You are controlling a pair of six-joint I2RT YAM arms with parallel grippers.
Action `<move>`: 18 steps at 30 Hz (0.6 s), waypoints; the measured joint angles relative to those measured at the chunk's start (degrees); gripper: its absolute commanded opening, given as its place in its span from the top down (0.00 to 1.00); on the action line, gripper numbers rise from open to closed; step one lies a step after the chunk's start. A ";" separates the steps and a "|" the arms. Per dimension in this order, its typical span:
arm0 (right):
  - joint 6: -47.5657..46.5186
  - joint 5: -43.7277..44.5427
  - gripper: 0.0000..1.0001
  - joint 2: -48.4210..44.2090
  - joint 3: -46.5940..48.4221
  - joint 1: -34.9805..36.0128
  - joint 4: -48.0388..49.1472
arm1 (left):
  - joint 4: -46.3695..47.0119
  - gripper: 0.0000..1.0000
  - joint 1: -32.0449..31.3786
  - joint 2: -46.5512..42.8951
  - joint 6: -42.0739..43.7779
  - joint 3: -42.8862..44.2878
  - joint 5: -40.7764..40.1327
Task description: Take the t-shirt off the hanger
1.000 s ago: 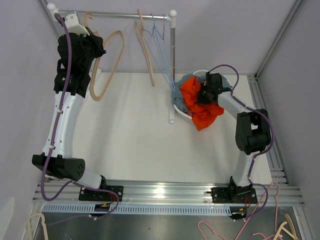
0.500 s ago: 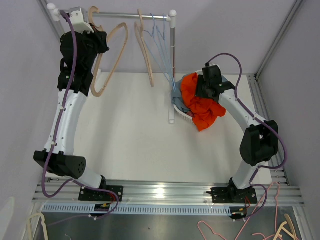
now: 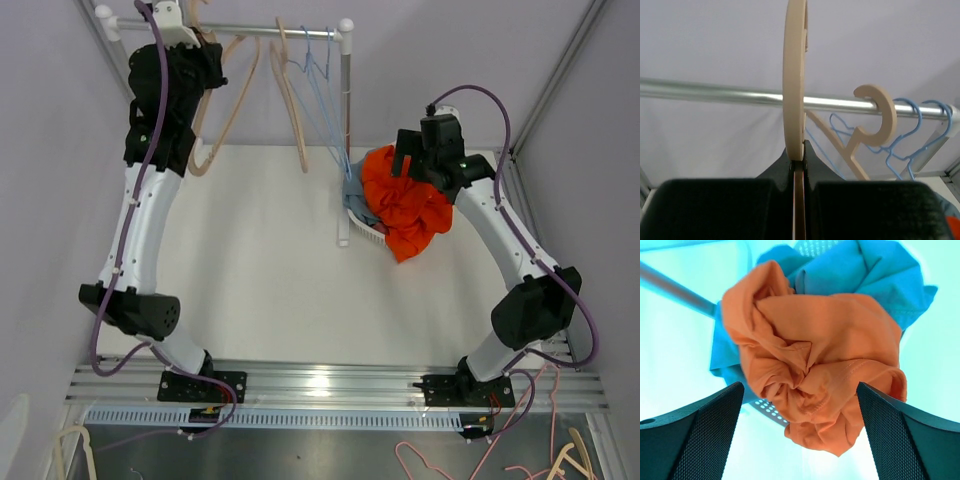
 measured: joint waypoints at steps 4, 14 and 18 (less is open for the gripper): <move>-0.52 0.04 0.00 -2.58 1.40 0.13 -0.79 | -5.07 0.99 -0.33 7.91 0.07 11.72 0.90; -1.07 -0.79 0.01 -10.88 -0.11 -1.09 -0.20 | -13.38 0.99 -1.42 20.57 -0.04 26.53 7.80; -1.18 -1.57 0.01 -12.35 -0.79 -1.84 0.66 | -14.73 1.00 -1.70 21.05 -0.07 26.18 8.28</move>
